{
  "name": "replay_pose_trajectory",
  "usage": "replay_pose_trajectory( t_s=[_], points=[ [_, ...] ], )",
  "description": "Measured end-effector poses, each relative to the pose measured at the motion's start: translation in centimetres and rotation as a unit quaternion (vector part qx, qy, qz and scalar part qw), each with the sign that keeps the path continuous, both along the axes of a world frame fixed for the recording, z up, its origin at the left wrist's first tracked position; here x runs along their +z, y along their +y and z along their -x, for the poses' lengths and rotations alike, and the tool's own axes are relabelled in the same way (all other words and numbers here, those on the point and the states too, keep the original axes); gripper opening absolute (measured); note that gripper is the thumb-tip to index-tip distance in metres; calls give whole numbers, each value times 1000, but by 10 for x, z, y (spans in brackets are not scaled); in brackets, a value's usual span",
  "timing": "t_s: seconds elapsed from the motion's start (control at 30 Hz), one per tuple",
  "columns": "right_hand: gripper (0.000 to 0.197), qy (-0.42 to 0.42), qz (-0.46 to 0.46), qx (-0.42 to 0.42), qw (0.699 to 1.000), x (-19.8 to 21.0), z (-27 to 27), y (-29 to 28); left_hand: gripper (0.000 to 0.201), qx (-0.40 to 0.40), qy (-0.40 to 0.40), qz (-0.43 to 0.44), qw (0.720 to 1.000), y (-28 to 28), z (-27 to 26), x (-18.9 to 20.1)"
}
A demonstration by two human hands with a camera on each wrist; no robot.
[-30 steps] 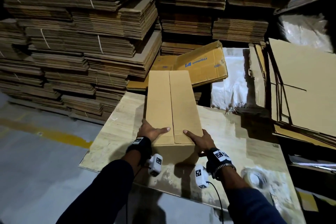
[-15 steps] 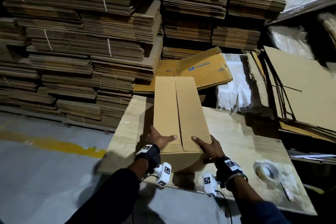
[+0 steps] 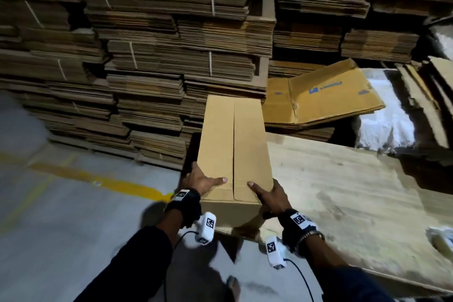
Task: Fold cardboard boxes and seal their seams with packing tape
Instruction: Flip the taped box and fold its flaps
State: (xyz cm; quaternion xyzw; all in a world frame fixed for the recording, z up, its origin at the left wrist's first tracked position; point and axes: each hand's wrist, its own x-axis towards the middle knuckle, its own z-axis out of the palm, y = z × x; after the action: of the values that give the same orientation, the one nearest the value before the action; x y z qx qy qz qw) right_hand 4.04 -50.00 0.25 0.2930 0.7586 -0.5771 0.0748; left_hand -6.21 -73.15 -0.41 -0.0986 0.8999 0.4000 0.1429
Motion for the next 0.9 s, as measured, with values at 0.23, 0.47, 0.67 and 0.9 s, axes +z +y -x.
replay_pose_trajectory(
  t_s=[0.23,0.47,0.67,0.9],
  points=[
    [107,-17,-11,70,997,-4,82,-86,121,21,21,-1,1000,-102,68,4],
    [118,1,-11,102,995,-22,150,-184,134,26,40,40,998,-216,126,6],
    [107,-36,22,92,995,-81,185,-243,138,-44,-15,48,998,-275,165,-50],
    [77,-84,26,57,994,-253,202,-296,127,-118,-67,28,990,-335,196,-216]
  ],
)
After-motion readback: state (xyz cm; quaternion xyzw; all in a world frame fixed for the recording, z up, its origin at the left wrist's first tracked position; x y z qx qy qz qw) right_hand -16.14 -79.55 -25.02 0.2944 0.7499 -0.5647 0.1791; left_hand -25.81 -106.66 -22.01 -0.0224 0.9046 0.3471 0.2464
